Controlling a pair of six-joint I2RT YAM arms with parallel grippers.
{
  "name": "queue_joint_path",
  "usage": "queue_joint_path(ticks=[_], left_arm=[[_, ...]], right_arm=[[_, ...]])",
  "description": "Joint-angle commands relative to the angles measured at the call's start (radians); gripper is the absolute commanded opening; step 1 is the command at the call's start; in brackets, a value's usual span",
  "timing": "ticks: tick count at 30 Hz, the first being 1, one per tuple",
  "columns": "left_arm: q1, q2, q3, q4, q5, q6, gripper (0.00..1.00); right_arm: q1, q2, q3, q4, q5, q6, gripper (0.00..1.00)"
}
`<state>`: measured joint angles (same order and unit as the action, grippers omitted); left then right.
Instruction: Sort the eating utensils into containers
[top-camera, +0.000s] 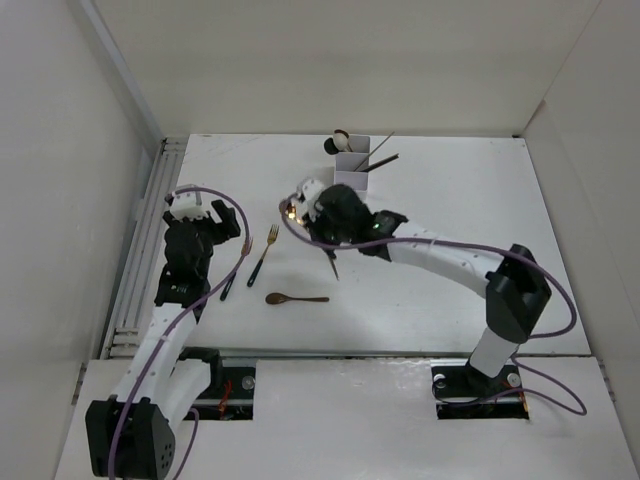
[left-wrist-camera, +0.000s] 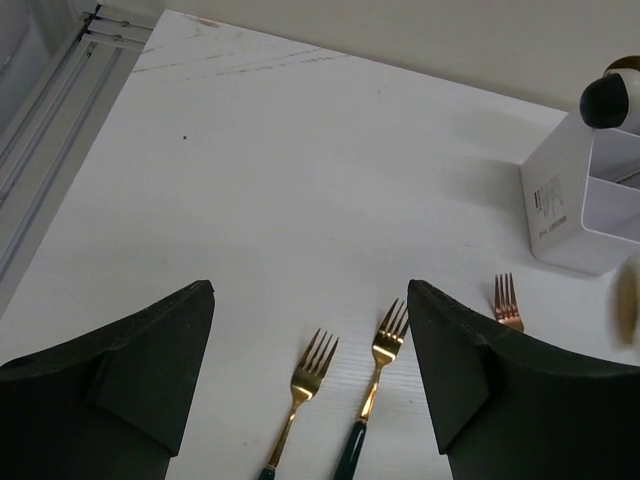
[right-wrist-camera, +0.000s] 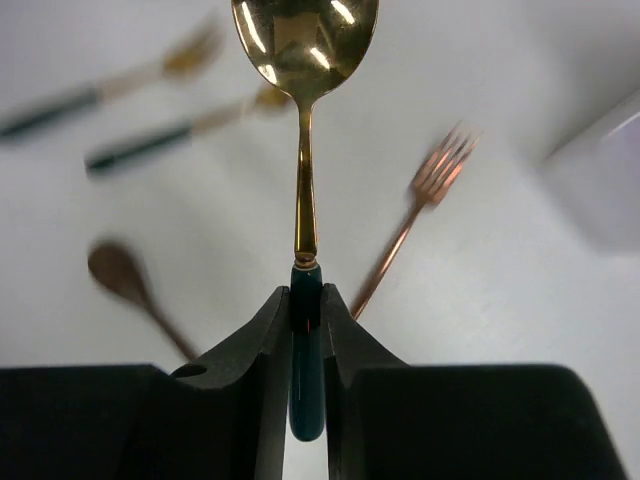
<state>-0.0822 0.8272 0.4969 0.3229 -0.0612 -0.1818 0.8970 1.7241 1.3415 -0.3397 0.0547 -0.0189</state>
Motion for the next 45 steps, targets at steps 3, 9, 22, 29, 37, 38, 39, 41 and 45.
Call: queue_joint_path(ticks=[3, 9, 22, 29, 37, 38, 39, 41, 45], left_arm=[[0.057, 0.036, 0.023, 0.047, 0.032, -0.01, 0.75], [0.099, 0.111, 0.072, 0.065, 0.063, -0.01, 0.75], [0.108, 0.424, 0.288, 0.074, 0.092, 0.038, 0.75], [0.108, 0.521, 0.354, 0.096, 0.092, 0.07, 0.75], [0.108, 0.543, 0.354, 0.142, 0.092, 0.07, 0.78], [0.108, 0.543, 0.354, 0.142, 0.092, 0.07, 0.78], [0.108, 0.552, 0.354, 0.142, 0.092, 0.07, 0.78], [0.108, 0.552, 0.354, 0.142, 0.092, 0.07, 0.78], [0.108, 0.552, 0.345, 0.151, 0.092, 0.061, 0.78]], right_arm=[[-0.2, -0.038, 0.21, 0.286, -0.076, -0.067, 0.0], [-0.384, 0.159, 0.444, 0.433, -0.156, -0.099, 0.0], [-0.537, 0.434, 0.48, 0.91, -0.277, -0.041, 0.0], [-0.546, 0.491, 0.413, 1.018, -0.244, -0.021, 0.0], [-0.546, 0.526, 0.357, 1.027, -0.124, 0.039, 0.0], [-0.546, 0.526, 0.357, 1.027, -0.124, 0.051, 0.0], [-0.546, 0.538, 0.357, 1.027, -0.124, 0.062, 0.0], [-0.546, 0.554, 0.378, 1.027, -0.102, 0.074, 0.0], [-0.546, 0.572, 0.378, 1.027, -0.093, 0.085, 0.0]])
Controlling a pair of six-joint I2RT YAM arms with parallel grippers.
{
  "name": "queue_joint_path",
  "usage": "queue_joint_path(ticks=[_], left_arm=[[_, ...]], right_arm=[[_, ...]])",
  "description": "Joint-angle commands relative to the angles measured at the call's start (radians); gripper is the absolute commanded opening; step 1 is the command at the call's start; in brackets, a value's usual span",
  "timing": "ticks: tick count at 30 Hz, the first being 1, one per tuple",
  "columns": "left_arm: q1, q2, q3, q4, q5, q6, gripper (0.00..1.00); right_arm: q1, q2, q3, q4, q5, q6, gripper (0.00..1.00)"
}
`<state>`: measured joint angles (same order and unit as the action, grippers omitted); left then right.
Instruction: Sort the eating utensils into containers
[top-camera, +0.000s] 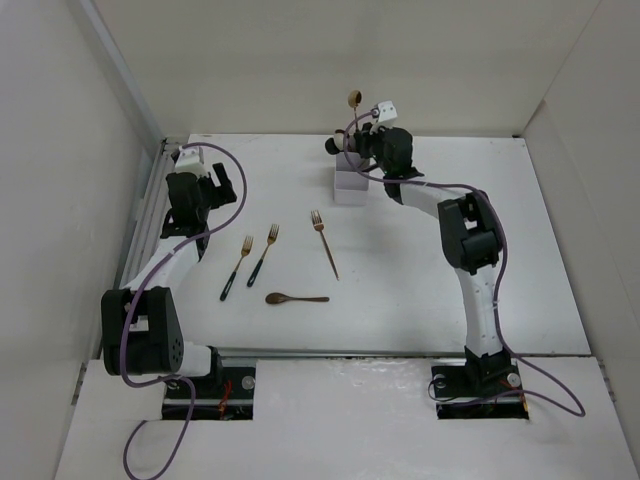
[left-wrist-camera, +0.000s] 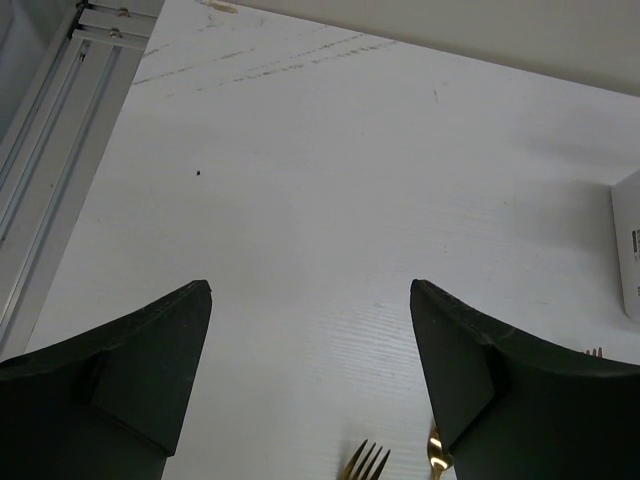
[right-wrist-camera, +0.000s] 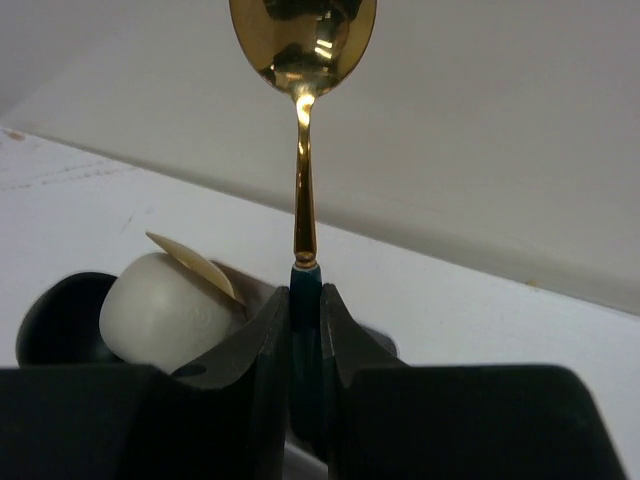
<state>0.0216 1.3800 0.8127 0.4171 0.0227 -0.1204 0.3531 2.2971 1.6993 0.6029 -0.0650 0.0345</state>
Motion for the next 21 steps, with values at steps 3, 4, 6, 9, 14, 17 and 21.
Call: queue_joint_path(ticks=[3, 4, 6, 9, 14, 17, 21], left_arm=[[0.005, -0.001, 0.029, 0.068, 0.008, -0.001, 0.78], [0.005, -0.001, 0.029, 0.077, 0.008, -0.001, 0.78], [0.005, -0.001, 0.029, 0.077, 0.008, -0.001, 0.79], [0.005, -0.01, 0.02, 0.077, 0.008, -0.001, 0.79], [0.005, -0.03, -0.001, 0.086, 0.019, -0.001, 0.79], [0.005, -0.051, -0.012, 0.086, 0.029, -0.001, 0.79], [0.005, -0.094, -0.033, 0.086, 0.039, -0.01, 0.79]], right_arm=[[-0.002, -0.001, 0.005, 0.084, 0.047, 0.042, 0.0], [-0.002, -0.001, -0.01, 0.084, 0.057, 0.042, 0.0], [-0.002, -0.01, -0.027, 0.084, 0.048, 0.042, 0.09], [-0.002, -0.028, -0.04, 0.084, 0.005, 0.042, 0.18], [0.007, -0.062, -0.058, 0.084, -0.044, 0.042, 0.38], [0.017, -0.085, -0.078, 0.084, -0.044, 0.042, 0.42], [0.017, -0.145, -0.119, 0.084, -0.013, 0.042, 0.43]])
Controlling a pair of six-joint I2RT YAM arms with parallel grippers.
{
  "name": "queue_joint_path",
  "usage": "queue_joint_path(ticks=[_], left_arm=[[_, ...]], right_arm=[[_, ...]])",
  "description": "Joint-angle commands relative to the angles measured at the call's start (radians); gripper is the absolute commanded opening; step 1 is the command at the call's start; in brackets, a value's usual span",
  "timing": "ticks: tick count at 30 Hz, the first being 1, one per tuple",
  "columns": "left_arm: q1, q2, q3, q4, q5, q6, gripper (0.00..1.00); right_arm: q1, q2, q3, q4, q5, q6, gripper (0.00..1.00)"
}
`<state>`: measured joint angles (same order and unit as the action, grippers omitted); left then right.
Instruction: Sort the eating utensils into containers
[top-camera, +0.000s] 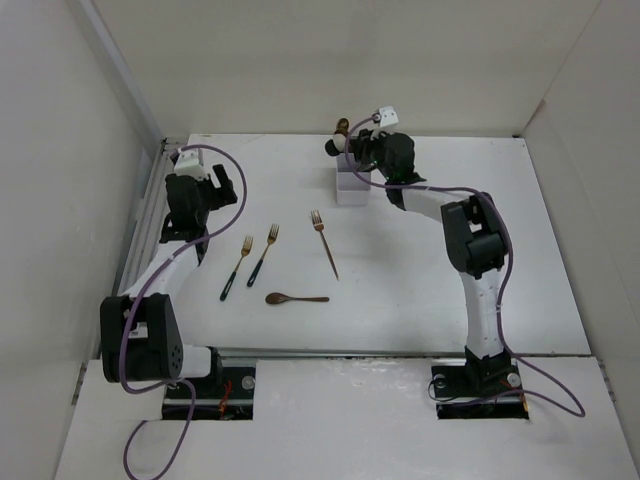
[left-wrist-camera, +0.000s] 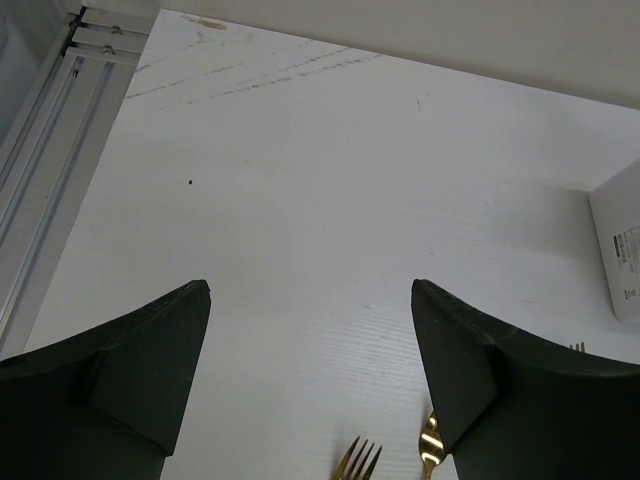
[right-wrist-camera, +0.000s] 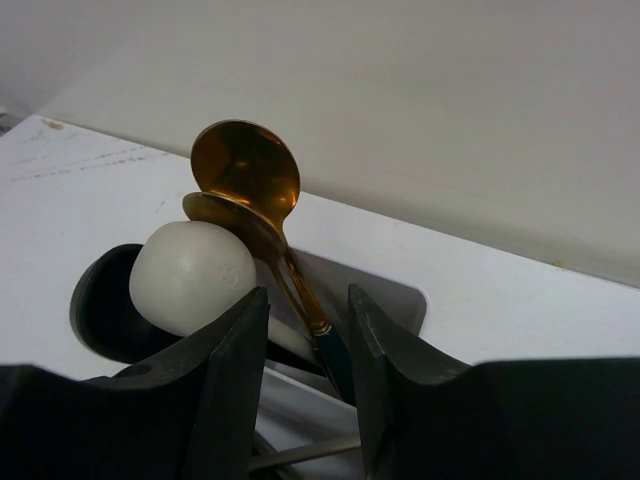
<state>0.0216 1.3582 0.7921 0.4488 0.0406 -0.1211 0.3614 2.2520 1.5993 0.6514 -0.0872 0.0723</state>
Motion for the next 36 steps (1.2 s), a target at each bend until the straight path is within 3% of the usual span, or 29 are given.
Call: queue_joint_path(ticks=[1, 10, 13, 15, 17, 19, 27, 36], left_arm=[[0.005, -0.082, -0.025, 0.054, 0.021, -0.009, 0.79], [0.005, -0.188, -0.083, 0.054, 0.041, -0.009, 0.79], [0.005, -0.241, -0.117, 0.045, 0.041, -0.018, 0.79], [0.005, -0.287, -0.149, 0.045, 0.03, -0.018, 0.79], [0.005, -0.332, -0.184, 0.034, -0.03, -0.051, 0.79], [0.005, -0.363, -0.211, 0.034, -0.062, -0.051, 0.79], [0.005, -0.499, -0.281, -0.056, -0.073, -0.078, 0.8], [0.014, -0.596, -0.318, -0.137, -0.104, -0.088, 0.8]], right_arm=[[0.019, -0.114, -0.019, 0.036, 0.009, 0.004, 0.43], [0.086, -0.311, -0.113, -0.013, -0.026, -0.057, 0.58], [0.115, -0.367, -0.113, -0.267, -0.11, -0.118, 0.59], [0.154, -0.402, -0.127, -0.468, -0.178, -0.291, 0.61], [0.221, -0.448, -0.201, -0.612, -0.348, -0.461, 0.62], [0.299, -0.474, -0.251, -0.695, -0.439, -0.532, 0.63], [0.551, -0.45, -0.303, -0.886, -0.347, -0.617, 0.63], [0.634, -0.286, -0.22, -0.958, -0.277, -0.608, 0.61]])
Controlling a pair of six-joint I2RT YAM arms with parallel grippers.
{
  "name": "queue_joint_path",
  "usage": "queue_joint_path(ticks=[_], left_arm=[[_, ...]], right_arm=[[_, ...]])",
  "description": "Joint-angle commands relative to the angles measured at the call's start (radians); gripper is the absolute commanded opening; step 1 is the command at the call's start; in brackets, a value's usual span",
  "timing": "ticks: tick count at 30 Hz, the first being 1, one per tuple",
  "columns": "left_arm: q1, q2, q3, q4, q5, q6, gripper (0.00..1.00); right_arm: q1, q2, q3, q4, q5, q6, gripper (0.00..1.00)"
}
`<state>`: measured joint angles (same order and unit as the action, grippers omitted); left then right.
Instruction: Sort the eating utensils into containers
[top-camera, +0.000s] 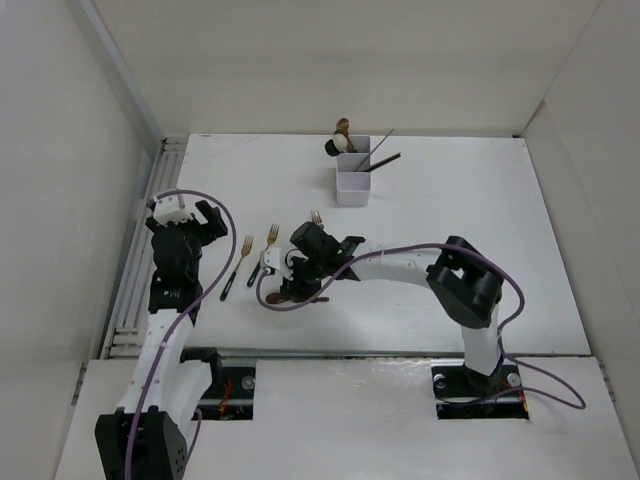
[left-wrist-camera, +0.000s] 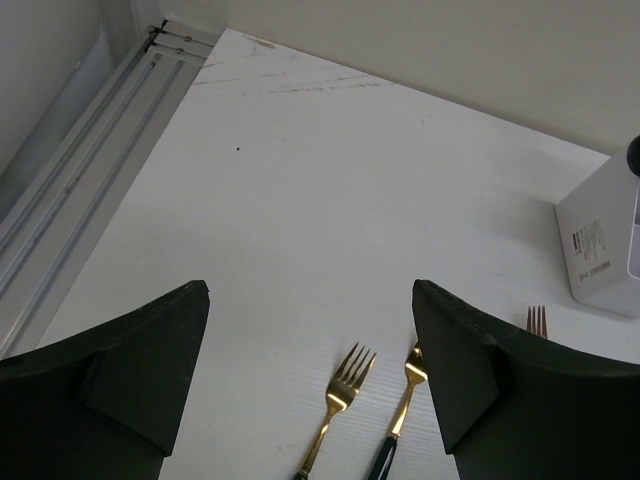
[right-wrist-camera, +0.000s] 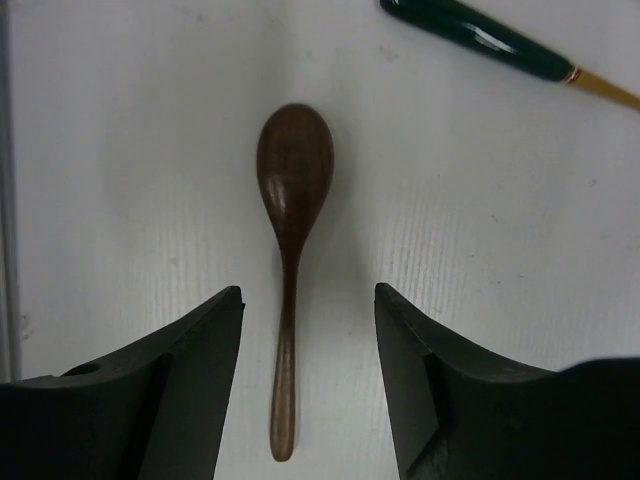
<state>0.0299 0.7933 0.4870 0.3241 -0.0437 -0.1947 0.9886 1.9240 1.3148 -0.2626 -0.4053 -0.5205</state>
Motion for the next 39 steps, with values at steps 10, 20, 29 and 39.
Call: queue_joint_path(ticks=[10, 20, 29, 39], left_arm=[[0.005, -0.081, -0.022, -0.043, -0.028, -0.023, 0.8], [0.005, -0.091, -0.031, -0.053, -0.028, -0.023, 0.8], [0.005, -0.091, -0.031, -0.053, -0.028, -0.023, 0.8], [0.024, -0.031, 0.018, -0.043, -0.019, 0.017, 0.82]], right_arm=[[0.059, 0.11, 0.12, -0.113, 0.18, 0.026, 0.54], [0.088, 0.152, 0.139, -0.113, 0.187, 0.066, 0.2], [0.088, 0.115, 0.139, -0.056, 0.21, 0.086, 0.0], [-0.106, -0.059, 0.164, 0.146, 0.027, 0.204, 0.0]])
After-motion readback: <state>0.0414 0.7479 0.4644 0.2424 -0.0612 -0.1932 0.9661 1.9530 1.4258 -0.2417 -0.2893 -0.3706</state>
